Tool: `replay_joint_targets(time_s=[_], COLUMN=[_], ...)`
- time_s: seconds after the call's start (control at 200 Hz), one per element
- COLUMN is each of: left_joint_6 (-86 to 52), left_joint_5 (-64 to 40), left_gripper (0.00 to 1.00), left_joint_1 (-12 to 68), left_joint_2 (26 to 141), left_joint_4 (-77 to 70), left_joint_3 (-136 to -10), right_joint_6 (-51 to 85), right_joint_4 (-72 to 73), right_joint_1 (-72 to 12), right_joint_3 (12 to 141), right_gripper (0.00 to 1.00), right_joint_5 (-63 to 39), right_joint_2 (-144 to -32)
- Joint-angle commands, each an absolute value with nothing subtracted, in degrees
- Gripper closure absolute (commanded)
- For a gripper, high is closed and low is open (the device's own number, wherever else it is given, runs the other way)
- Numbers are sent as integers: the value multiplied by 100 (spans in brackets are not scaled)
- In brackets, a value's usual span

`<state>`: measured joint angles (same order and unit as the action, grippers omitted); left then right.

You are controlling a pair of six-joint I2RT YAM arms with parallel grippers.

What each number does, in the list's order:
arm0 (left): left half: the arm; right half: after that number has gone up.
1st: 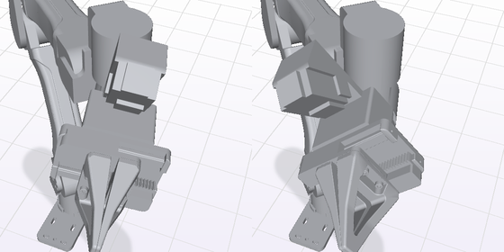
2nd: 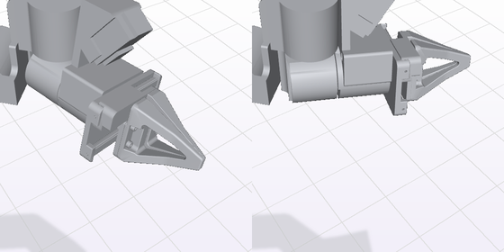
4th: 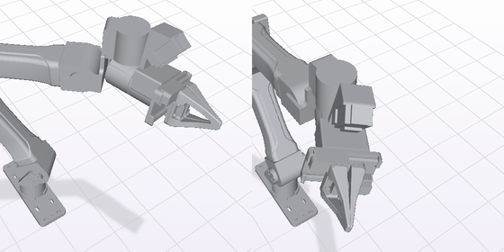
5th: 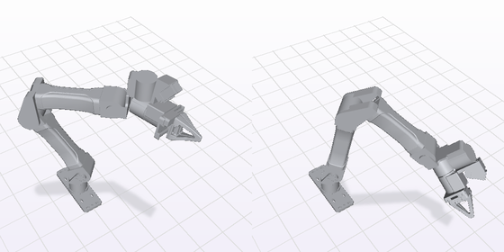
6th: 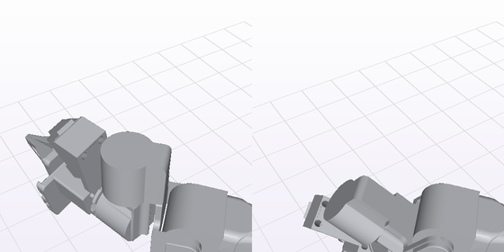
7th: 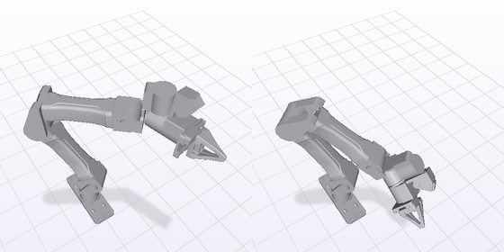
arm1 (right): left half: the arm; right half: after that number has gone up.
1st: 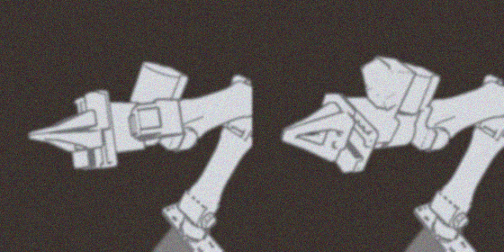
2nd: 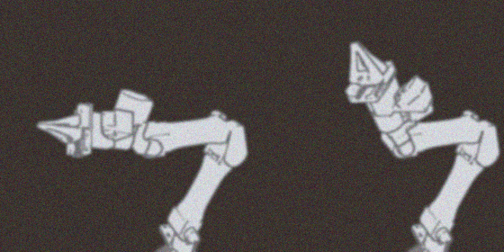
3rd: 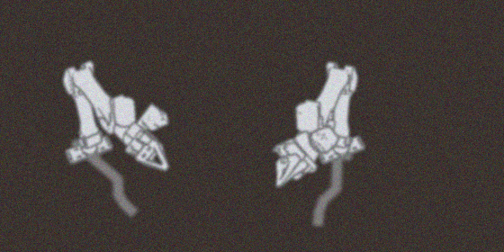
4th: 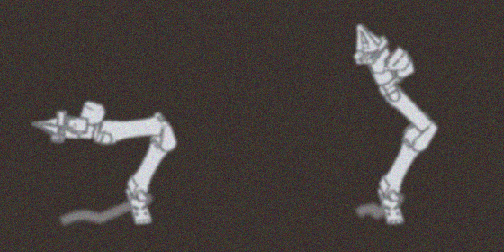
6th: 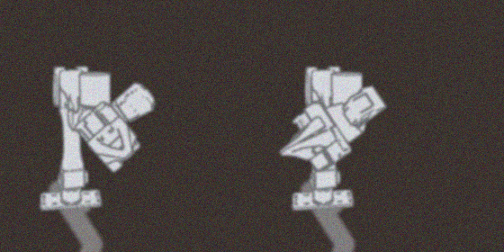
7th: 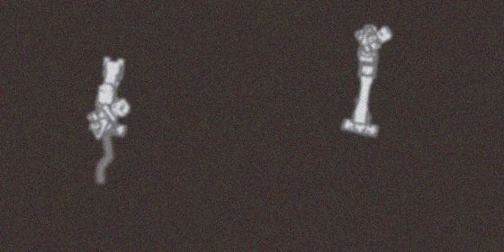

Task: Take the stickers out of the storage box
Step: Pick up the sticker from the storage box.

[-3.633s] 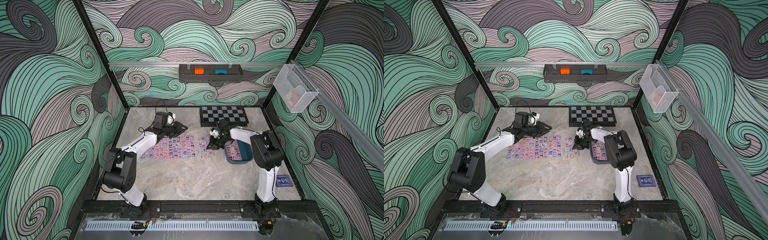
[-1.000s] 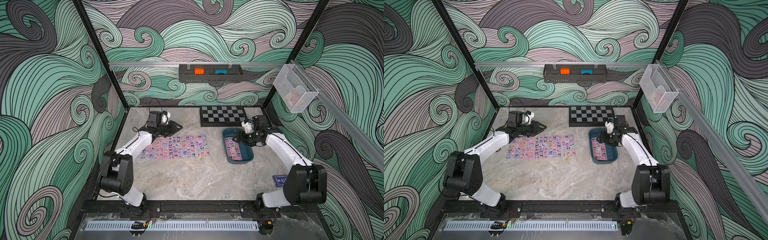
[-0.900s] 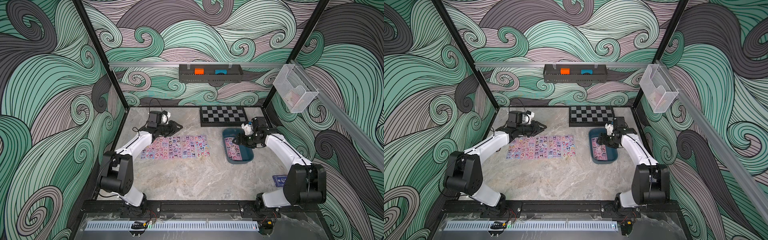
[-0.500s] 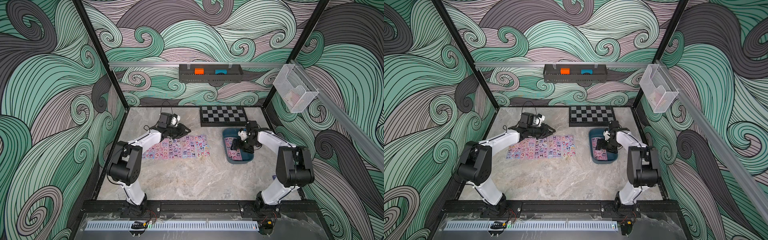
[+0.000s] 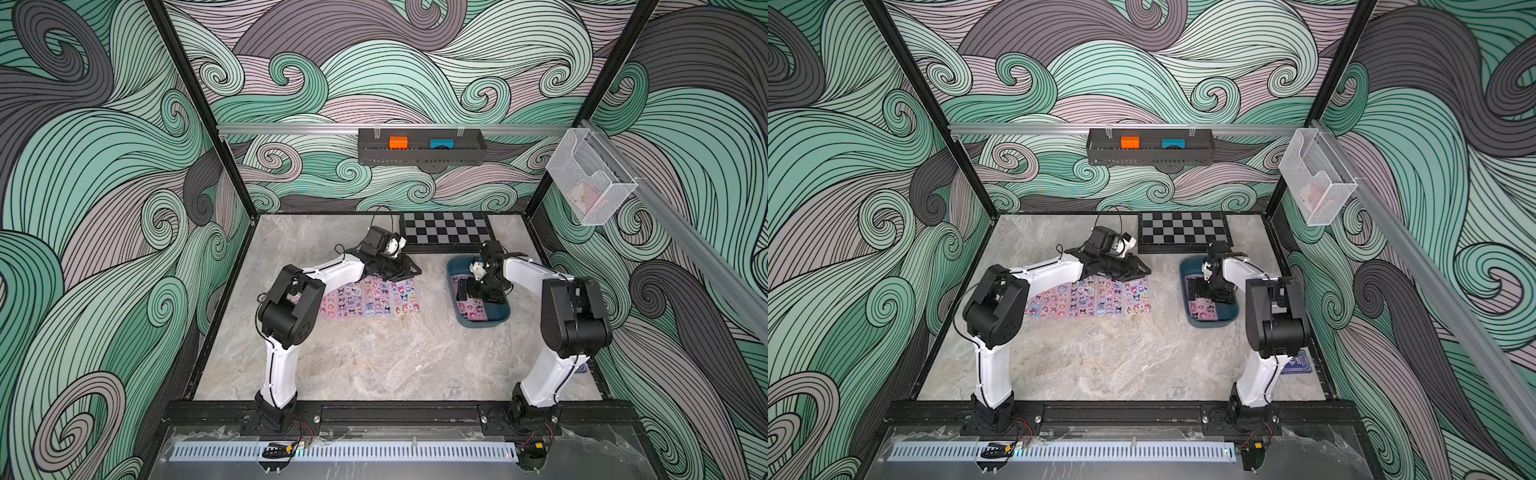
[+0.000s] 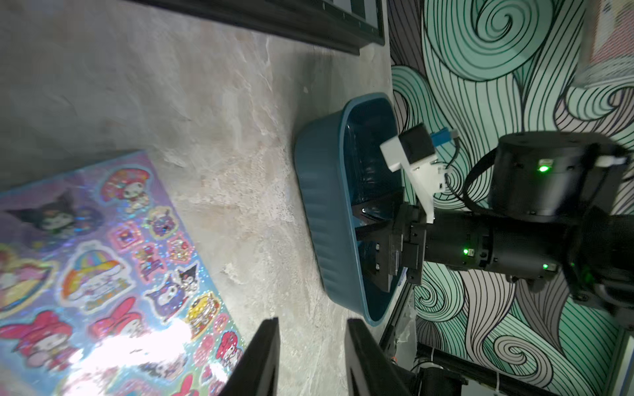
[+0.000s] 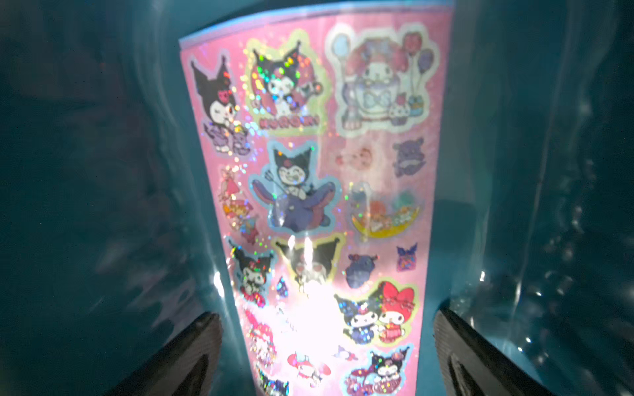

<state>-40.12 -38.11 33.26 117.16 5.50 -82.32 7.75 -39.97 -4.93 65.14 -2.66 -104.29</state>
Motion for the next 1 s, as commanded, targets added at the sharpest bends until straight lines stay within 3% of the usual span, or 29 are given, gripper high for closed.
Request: replay_joint_targets(time_s=[0.0,0.57,0.996], left_joint_6=[-4049,-4315,-4008], left_joint_5=[-3977,-4478,-4171], left_gripper=[63,63,63], left_joint_1=[3619,4806,4408], left_joint_2=[12151,13972,13305], left_joint_4=[736,1277,1472], left_joint_3=[-8689,-10861,-10205], right_joint_6=[938,941,956], right_joint_4=[-3893,-3811,-3774], right_joint_1=[-549,150,-188], right_joint_3=[6536,6304,6353], right_gripper=[1,1,1], right_joint_5=[90,-161,9], right_joint_2=[-10791,-10518,-10686])
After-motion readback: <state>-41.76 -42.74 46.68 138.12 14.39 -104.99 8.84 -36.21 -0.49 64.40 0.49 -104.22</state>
